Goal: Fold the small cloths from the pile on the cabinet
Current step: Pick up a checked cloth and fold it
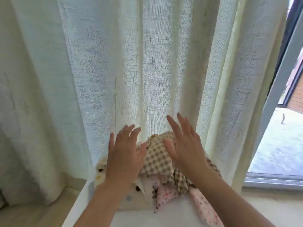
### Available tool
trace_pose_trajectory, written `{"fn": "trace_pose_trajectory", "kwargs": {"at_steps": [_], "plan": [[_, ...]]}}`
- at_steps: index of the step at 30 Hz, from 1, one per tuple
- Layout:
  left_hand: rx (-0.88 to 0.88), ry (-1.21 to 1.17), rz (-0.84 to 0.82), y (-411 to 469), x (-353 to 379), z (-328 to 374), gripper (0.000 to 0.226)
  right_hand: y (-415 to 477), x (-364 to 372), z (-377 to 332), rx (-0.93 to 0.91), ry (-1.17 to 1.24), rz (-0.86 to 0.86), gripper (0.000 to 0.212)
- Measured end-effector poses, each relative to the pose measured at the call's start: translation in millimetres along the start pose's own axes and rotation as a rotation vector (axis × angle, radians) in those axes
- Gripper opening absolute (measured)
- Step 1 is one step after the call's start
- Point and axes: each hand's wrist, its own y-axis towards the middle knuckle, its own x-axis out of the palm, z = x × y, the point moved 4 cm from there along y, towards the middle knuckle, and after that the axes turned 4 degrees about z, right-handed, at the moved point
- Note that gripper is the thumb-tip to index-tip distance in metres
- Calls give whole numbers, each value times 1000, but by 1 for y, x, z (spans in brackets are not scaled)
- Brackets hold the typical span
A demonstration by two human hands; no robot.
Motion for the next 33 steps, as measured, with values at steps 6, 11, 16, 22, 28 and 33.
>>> {"fn": "trace_pose_trajectory", "kwargs": {"at_steps": [6,11,16,22,28,33], "plan": [[-182,86,-401,-41,27,-9,71,-34,38,1,109,-124,-412,62],[-216,98,-288,-55,28,-11,65,-50,46,1,147,-124,-461,62],[-267,-18,-236,-61,28,-10,50,-66,38,-5,186,-52,-413,59],[-406,-154,-53,-54,18,-11,10,-88,42,-11,237,59,-362,57],[-526,-463,-49,-43,28,-5,58,-85,45,-8,291,248,-228,44],[-545,-417,-15,-34,28,-8,25,-71,43,4,426,408,-58,45]]}}
